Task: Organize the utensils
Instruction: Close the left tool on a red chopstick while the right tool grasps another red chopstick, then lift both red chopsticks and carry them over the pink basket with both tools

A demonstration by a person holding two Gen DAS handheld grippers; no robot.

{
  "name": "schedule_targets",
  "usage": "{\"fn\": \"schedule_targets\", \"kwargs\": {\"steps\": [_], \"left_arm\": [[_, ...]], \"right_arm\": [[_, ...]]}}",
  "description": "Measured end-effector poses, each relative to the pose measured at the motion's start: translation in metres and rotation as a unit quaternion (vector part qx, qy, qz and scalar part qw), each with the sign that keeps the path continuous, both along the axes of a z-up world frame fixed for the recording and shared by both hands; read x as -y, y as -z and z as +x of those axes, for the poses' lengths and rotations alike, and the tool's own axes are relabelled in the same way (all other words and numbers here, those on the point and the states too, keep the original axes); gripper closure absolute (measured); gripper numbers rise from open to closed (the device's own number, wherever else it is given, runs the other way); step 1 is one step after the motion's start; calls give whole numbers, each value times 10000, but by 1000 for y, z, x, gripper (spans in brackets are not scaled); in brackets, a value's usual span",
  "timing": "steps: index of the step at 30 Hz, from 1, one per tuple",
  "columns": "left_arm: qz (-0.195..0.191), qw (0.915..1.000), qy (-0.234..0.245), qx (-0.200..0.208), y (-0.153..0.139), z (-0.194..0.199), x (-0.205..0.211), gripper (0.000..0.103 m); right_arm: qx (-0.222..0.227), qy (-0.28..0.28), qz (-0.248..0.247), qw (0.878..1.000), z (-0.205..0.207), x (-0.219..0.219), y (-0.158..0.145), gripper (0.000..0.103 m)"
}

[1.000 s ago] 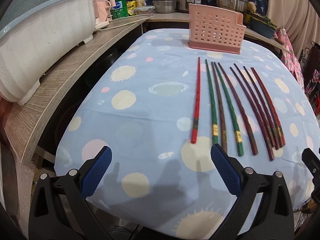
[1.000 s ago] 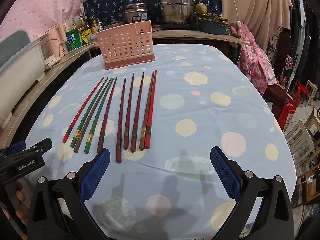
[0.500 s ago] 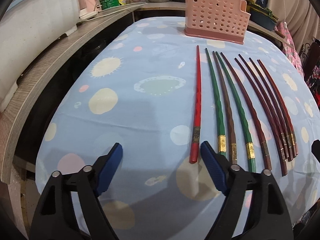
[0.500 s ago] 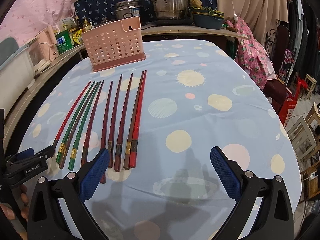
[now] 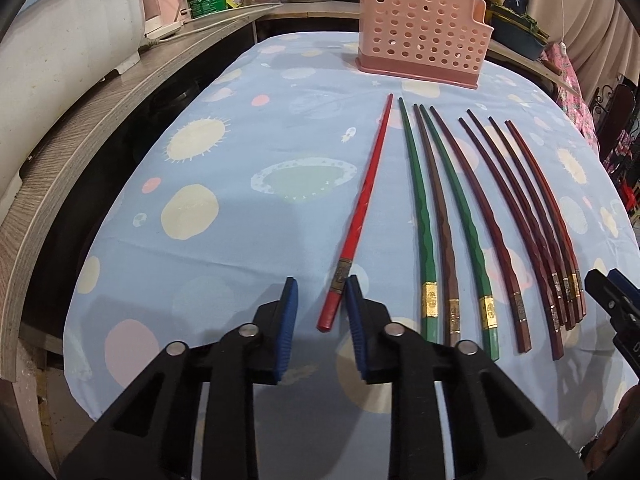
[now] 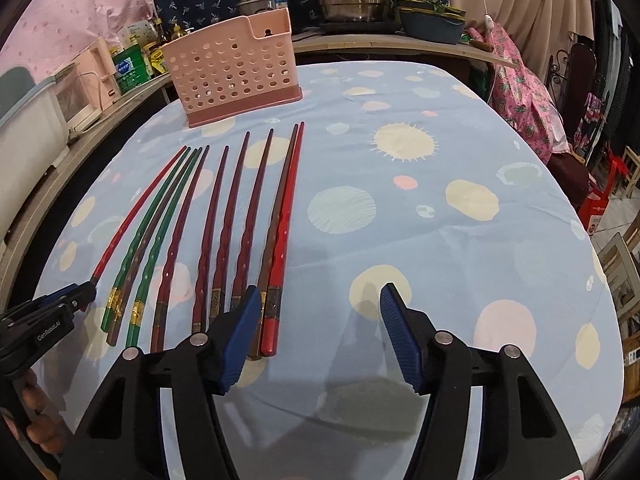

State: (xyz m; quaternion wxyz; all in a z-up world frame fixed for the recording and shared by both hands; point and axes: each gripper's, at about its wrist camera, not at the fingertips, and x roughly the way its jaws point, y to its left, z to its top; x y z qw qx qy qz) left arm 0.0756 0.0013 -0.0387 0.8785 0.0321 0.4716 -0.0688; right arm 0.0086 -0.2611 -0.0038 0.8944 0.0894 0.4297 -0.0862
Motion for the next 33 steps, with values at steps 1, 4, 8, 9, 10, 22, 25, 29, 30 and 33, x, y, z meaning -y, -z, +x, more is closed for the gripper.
{"fn": "schedule_targets", "kwargs": {"steps": [1,4,8,9,10,22,25,29,30,33], "left_arm": [[5,10000,-11,-7,0,0,0,84],[-12,10000,-21,-23,0,0,-1,85],[-2,10000,-15,-17,0,0,-1,85],[0,10000,-16,-14,0,-1,-1,85],[-3,10000,-17,-11,0,-1,-1,85],[-151,9999,51,-41,-1,-4,-3,92],[-196,9997,110,-30,-3,-6,-2,95],[-223,9996,154,46,-12,-10,-1,96],[-240,9996,156,75,-15,-11,-2,96],[-333,9992,136,148,-27,-14,-5,96]], "right_arm": [[-23,-17,-4,10000,1,-1,1,50],[-37,-49,6,10000,4,-2,4,55],[-38,-61,43,10000,4,0,5,59],[-40,-60,44,10000,4,1,5,59],[-42,-61,37,10000,3,1,5,59],[-18,-269,-371,9989,2,-8,8,79],[-89,-269,-214,9994,-1,-3,6,96],[-55,-197,-29,9998,-11,4,-2,96],[-26,-192,-34,9998,-13,5,-6,96],[94,-193,-18,9998,-20,7,-19,96]]}}
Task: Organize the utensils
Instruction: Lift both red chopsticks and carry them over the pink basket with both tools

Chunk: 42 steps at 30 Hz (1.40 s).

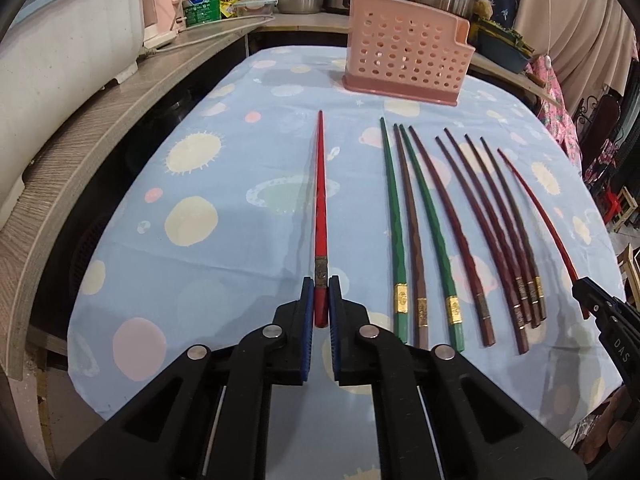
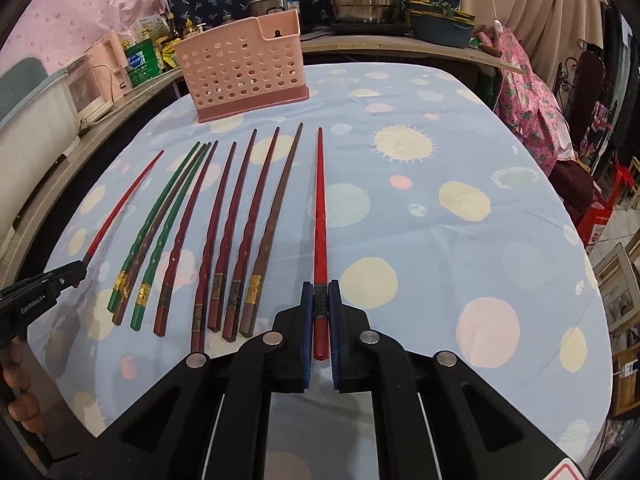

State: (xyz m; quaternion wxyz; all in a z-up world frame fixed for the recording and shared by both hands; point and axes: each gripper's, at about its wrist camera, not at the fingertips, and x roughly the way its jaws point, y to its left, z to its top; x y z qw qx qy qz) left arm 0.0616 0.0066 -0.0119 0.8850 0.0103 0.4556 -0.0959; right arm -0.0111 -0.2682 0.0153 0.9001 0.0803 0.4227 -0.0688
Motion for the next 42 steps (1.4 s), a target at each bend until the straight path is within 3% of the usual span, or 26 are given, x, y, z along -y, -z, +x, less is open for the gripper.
{"fn": "schedule_targets", "kwargs": {"steps": [12,18,32,42], "left_arm": [[-456,9976,-246,461,-71,-5,-26,96],[-493,9948,-258,850,-116,10,-28,96],[-751,9817,-279,1729,-218,98,-2,96],[-1133,9620,-265,2472,-298,157,29,96]], "right_arm": [[874,-13,112,9961,-11,8,-84,96],[1344,44,153,9908,2,22,-127,96],[2164,85,384,9755,75,58,-206,96],[2795,-4,572,9584,152,65,-262,96]]}}
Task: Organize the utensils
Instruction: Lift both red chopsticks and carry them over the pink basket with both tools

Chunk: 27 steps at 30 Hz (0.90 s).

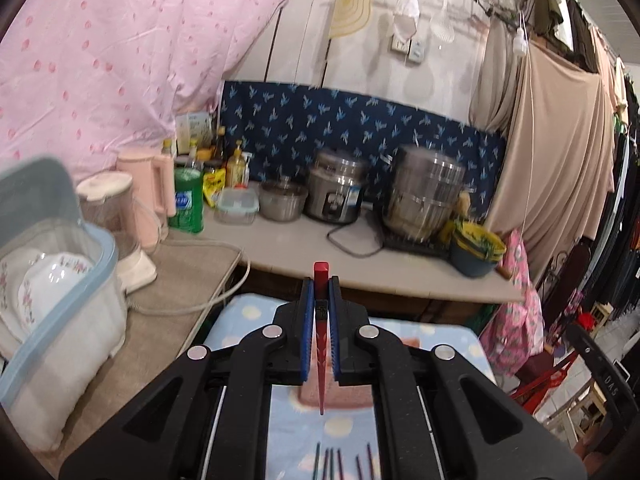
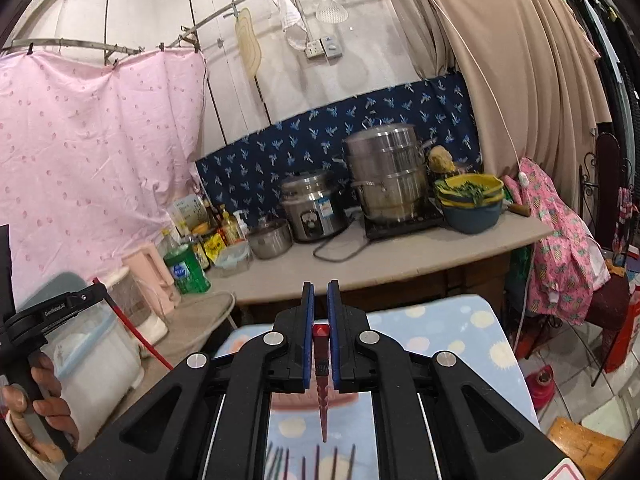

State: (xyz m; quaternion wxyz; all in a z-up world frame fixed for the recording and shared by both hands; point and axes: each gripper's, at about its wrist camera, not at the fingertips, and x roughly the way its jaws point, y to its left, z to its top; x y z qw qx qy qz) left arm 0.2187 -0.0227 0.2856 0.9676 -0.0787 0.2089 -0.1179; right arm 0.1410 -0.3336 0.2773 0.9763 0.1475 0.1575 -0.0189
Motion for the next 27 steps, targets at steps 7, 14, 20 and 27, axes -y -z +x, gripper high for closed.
{"fn": "schedule_targets", "kwargs": {"steps": [7,14,20,27], "left_arm": [[-111,9994,-95,303,-29,49,20,96],[-16,9999,-110,105,-7,84,36,96],[97,9997,-72,-211,29,102,41,96],[154,9983,-80,-565,65,119,41,96]], "right_arm": [[165,-33,-104,9998,69,-5,-30,96],[163,-19,-105,9998,124,-4,-28,96],[-157,-69,-32,9998,156,-3,8,96],[-591,-93,-34,9982,173,-2,54,96]]}}
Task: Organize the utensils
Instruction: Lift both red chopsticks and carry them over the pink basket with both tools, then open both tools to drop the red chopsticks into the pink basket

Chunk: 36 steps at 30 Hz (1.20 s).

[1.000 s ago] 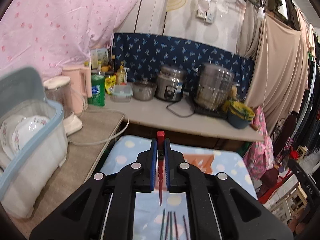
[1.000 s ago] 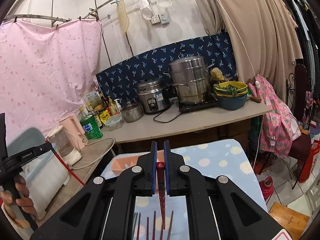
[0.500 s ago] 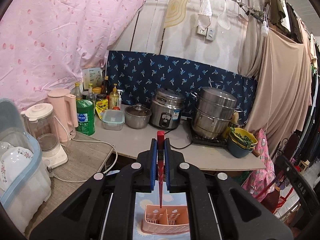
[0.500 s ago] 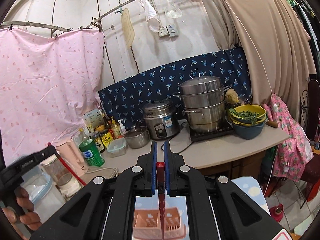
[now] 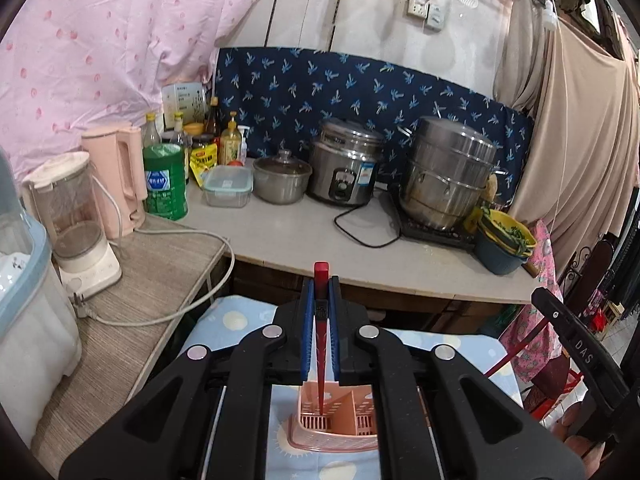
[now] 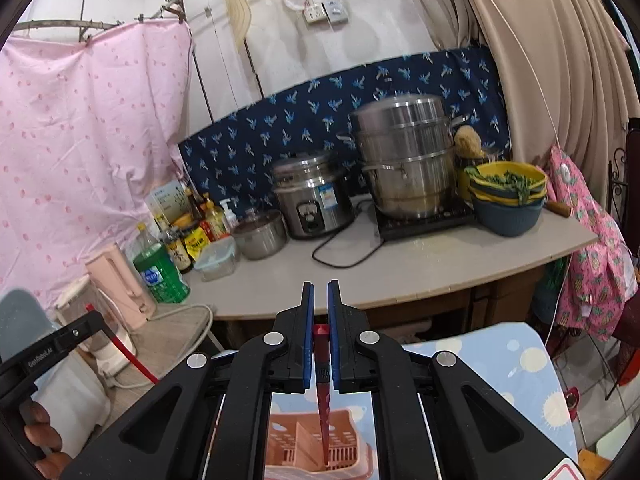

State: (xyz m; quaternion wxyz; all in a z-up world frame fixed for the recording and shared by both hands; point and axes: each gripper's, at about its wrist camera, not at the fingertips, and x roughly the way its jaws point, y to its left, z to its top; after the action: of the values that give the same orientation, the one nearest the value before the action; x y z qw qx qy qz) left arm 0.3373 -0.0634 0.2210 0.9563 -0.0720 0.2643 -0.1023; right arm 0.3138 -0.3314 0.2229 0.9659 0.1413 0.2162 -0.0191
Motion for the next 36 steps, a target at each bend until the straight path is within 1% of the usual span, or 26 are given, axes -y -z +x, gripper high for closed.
{"fn": "schedule_targets", "kwargs": {"steps": [4,6,8,10,11,13,15,17,19,22,30,36], "left_arm": [[10,9999,-24,-166,16,2,-2,95],[-57,9998,-19,-194,20,2,-5,95],[-65,9998,-65,-178,22,0,-9,86],[-85,9998,-134,-133,23,-5,-13,67],[-88,9998,-162,-96,22,-7,-15,65],[-40,9998,-200,-42,20,-13,-18,64],[-31,9998,-215,-44,19,-20,-23,63],[-60,9998,-204,-62,18,-29,-28,60],[-15,9997,-241,-25,18,-42,-34,51],[154,9995,-290,11,23,-60,-39,49],[518,9981,-201,-267,62,-115,-51,49],[664,9963,-13,-543,94,-152,-55,49]], "right_arm": [[-154,15,-11,9999,1,3,15,96],[-150,67,-29,9999,-1,3,17,90],[-101,109,-18,9999,-6,6,16,78],[-22,157,-4,9999,-13,8,12,72],[9,168,0,9999,-17,9,10,70],[78,193,-13,9998,-27,10,5,65],[148,202,-34,9997,-41,10,1,61],[188,199,-68,9996,-54,9,-2,56],[188,199,-115,9996,-71,7,-2,54],[112,158,-46,9998,-97,6,3,52],[-325,112,-61,9994,-163,-8,36,51],[-703,36,-146,9974,-204,-24,67,51]]}}
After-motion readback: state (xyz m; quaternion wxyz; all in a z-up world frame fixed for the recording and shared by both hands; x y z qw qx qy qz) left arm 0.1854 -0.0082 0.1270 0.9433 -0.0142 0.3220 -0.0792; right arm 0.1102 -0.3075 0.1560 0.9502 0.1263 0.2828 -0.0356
